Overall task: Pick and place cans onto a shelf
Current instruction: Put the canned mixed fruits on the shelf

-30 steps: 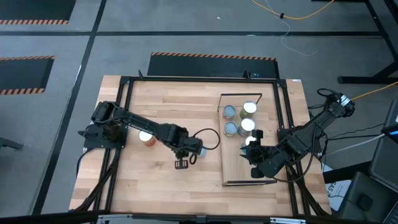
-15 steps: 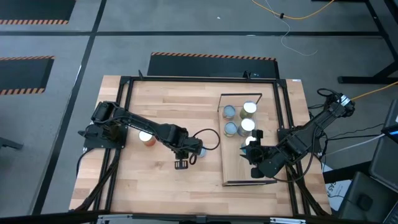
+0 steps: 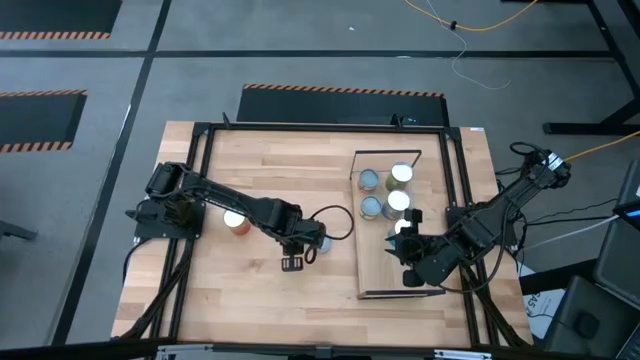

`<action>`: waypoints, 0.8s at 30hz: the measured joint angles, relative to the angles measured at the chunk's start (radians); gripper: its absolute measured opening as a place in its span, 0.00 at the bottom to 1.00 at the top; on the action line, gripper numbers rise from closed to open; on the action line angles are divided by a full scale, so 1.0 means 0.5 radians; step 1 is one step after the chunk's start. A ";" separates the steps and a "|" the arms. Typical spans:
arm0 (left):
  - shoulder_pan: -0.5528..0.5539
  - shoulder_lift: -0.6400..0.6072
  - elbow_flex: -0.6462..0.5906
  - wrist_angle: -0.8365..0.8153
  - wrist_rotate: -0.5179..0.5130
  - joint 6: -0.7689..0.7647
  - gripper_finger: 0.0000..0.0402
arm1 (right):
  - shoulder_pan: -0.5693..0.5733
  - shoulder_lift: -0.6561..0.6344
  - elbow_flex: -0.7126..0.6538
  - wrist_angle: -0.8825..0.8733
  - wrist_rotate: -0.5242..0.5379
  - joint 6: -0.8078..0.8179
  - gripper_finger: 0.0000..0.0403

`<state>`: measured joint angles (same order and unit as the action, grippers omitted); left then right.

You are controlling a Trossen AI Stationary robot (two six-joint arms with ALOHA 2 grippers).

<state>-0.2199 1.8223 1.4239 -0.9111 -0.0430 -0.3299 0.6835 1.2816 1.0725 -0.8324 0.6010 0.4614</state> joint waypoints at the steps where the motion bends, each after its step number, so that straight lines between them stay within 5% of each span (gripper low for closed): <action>1: 0.000 -0.017 -0.002 -0.001 -0.001 0.001 0.25 | 0.000 0.000 0.000 0.021 0.000 -0.006 0.29; 12: -0.122 -0.417 0.002 0.054 -0.370 0.052 0.26 | -0.039 0.001 -0.001 0.359 0.016 -0.408 0.29; 24: -0.564 -0.767 -0.146 0.213 -0.905 0.016 0.25 | -0.229 0.007 -0.001 0.801 -0.056 -0.791 0.29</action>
<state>-0.5021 1.4388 1.3507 -0.8044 -0.4953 -0.3217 0.5687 1.2851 1.0721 -0.4317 0.5728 0.0660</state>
